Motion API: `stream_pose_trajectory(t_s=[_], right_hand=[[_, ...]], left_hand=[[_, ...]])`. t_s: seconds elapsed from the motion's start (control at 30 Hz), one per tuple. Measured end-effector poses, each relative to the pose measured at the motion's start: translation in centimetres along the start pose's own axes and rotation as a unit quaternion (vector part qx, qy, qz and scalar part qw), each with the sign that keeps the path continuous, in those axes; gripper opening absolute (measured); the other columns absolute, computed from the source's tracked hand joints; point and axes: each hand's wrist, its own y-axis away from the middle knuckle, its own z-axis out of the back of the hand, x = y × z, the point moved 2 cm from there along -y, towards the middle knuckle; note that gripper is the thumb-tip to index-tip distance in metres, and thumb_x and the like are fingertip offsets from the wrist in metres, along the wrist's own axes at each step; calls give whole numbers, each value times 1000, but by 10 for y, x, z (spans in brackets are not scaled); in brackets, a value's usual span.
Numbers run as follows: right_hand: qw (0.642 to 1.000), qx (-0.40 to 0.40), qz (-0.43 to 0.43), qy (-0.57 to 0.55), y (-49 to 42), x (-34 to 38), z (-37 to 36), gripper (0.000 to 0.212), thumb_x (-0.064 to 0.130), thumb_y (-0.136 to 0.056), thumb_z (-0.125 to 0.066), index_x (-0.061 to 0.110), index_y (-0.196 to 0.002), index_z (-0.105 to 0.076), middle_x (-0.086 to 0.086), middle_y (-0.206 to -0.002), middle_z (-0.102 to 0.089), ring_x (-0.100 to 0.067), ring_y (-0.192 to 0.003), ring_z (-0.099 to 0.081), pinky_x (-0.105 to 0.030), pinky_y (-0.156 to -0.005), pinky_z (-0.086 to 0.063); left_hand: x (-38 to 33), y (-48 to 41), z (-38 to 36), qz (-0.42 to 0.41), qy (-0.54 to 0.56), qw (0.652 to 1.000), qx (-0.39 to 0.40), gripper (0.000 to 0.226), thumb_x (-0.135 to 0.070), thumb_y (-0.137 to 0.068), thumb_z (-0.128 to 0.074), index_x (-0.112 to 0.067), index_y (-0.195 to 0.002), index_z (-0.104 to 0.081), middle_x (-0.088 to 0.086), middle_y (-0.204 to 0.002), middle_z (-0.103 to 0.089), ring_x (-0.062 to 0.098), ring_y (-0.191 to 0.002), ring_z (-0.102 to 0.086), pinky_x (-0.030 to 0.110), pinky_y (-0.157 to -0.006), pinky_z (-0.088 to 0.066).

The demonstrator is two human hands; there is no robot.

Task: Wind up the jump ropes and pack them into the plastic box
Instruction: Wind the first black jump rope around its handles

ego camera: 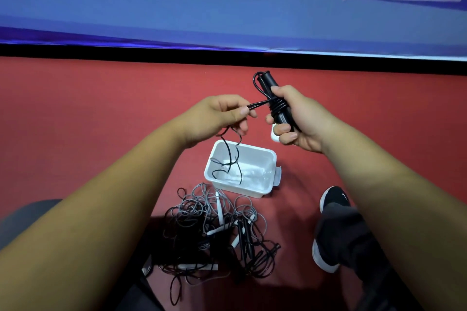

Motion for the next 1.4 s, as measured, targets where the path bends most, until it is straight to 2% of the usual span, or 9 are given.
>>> stream_pose_trajectory(t_s=[0.13,0.27,0.5,0.7,0.83,0.93,1.07,1.2,1.4], right_hand=[[1000,1,8,-21,1,-1,-1,43,53,-96,-63,11,-104,-56,-8,-84,-62,-13,-51,-33,-21,-41,-19],[1000,14,12,-21,-1,-6,-6,41,49,-98,-57,8,-102,-57,-8,-85,-65,-14,-50,-32,-22,-44,-16],[999,8,24,-29,0,-11,-14,25,32,-102,-52,9,-109,-55,-9,-83,-63,-15,-52,-34,-21,-43,-19],[999,7,42,30,10,-12,-26,30,28,-103,-61,8,-125,-61,-18,-89,-70,-20,-54,-44,-26,-49,-28],[996,23,39,80,16,-10,-33,33,30,-104,-64,5,-125,-59,-17,-87,-73,-23,-58,-54,-28,-50,-40],[996,50,22,66,20,-12,-39,32,30,-105,-62,6,-126,-59,-17,-86,-72,-22,-60,-58,-30,-50,-48],[996,82,-26,24,22,-13,-42,36,35,-106,-59,2,-120,-62,-18,-84,-71,-24,-63,-66,-39,-64,-63],[994,88,-57,33,23,-13,-41,37,40,-104,-60,5,-115,-67,-12,-85,-70,-19,-63,-60,-41,-69,-64],[989,95,-78,77,25,-9,-40,40,44,-103,-60,5,-112,-65,-8,-84,-68,-17,-60,-62,-26,-50,-53]], left_hand=[[-9,0,6,3,-40,999,-12,23,-30,-107,-57,-18,-116,-75,4,-75,-61,12,-65,-44,22,-61,-37],[-7,1,7,27,-99,995,-19,24,-36,-108,-54,-27,-114,-76,0,-76,-62,13,-71,-47,24,-67,-37],[-9,2,3,69,-81,994,-34,23,-36,-107,-57,-22,-112,-75,0,-78,-65,6,-65,-48,23,-66,-38],[-26,2,4,81,-82,988,-107,51,-81,-93,-44,-43,-111,-73,0,-75,-69,13,-64,-48,31,-68,-42],[-23,-2,3,75,-75,977,-186,50,-74,-94,-55,-29,-101,-76,-4,-70,-65,5,-52,-50,25,-58,-39],[-19,-6,4,58,-24,983,-170,44,-57,-97,-64,-15,-96,-75,-1,-65,-58,17,-59,-42,28,-53,-29],[-14,-8,7,55,12,986,-158,39,-43,-100,-65,-4,-97,-74,-2,-61,-49,14,-55,-34,30,-51,-24],[-12,-7,9,48,17,985,-166,42,-44,-100,-65,-2,-99,-74,-1,-63,-48,14,-57,-32,32,-53,-23],[-7,-7,8,52,40,983,-174,42,-46,-97,-68,-4,-96,-75,-3,-63,-48,17,-60,-32,34,-55,-22]])
